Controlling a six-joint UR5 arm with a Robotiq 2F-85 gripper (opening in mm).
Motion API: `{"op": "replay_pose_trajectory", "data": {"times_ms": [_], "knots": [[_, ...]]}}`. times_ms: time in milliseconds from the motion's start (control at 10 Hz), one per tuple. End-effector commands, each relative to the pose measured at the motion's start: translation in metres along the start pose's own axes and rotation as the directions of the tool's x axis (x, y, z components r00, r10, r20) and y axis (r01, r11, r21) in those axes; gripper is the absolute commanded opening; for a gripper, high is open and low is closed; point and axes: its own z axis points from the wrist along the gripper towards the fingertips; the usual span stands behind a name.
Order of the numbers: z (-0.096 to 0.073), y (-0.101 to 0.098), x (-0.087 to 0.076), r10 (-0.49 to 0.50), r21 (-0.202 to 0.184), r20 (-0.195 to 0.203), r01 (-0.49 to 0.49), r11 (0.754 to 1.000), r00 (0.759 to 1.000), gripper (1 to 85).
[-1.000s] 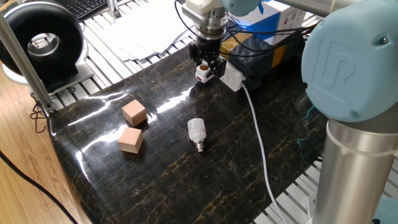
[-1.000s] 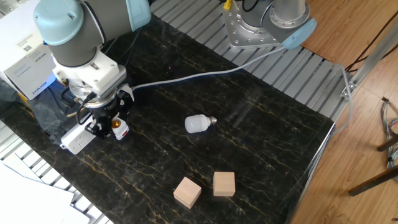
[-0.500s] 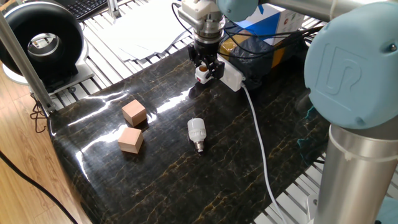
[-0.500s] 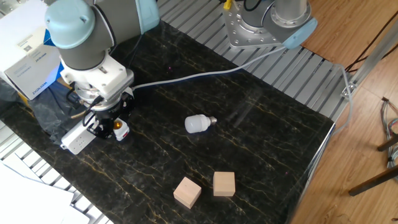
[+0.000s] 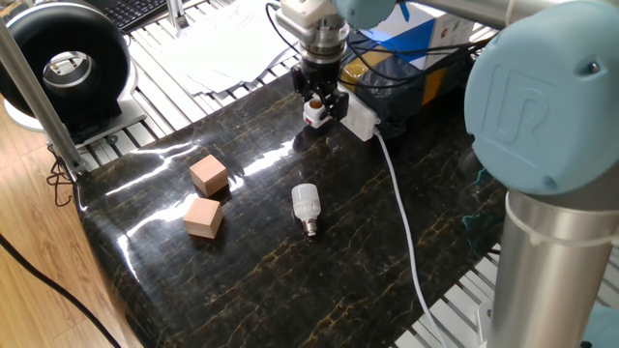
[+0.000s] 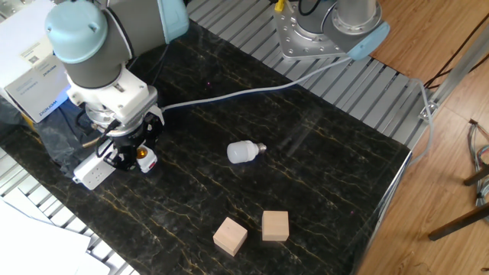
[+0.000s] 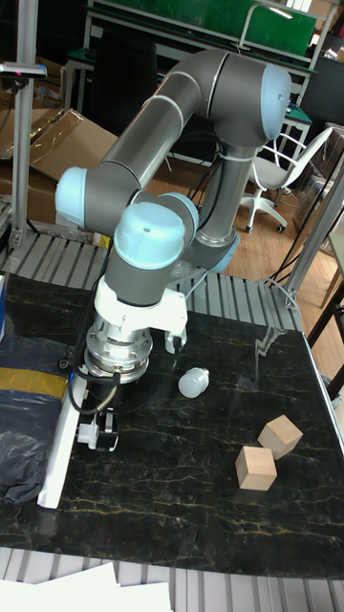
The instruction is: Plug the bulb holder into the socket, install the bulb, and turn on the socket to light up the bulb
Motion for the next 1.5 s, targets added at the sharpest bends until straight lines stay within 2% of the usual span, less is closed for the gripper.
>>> {"op": "replay_pose_trajectory", "data": {"times_ms": [0,100,300,600,700,800,900,1000,1100,1200,1300,1400], "knots": [[0.004,0.003,-0.026,0.094,0.027,-0.014,-0.094,0.995,0.995,1.0],[0.003,0.006,-0.022,0.096,0.014,-0.011,-0.095,0.995,0.995,1.0],[0.001,0.002,0.002,0.025,-0.016,-0.003,-0.025,1.000,1.000,1.0],[-0.001,-0.004,0.014,-0.001,-0.003,0.003,0.001,1.000,1.000,1.0],[0.001,-0.003,0.012,0.012,0.001,-0.004,-0.012,1.000,1.000,1.0],[0.007,-0.004,0.009,0.011,0.008,0.019,-0.011,1.000,1.000,1.0],[-0.001,-0.002,0.007,0.025,0.017,-0.012,-0.025,1.000,1.000,1.0],[-0.016,0.004,-0.006,0.059,0.025,-0.049,-0.058,0.998,0.997,1.0],[-0.024,0.008,-0.023,0.107,0.027,-0.049,-0.106,0.994,0.993,1.0],[-0.021,0.006,-0.028,0.097,0.004,0.005,-0.098,0.995,0.995,1.0],[-0.016,-0.001,-0.013,0.048,-0.005,0.029,-0.047,0.999,0.998,1.0],[-0.016,-0.005,-0.005,0.035,-0.003,0.036,-0.035,0.999,0.999,1.0]]}}
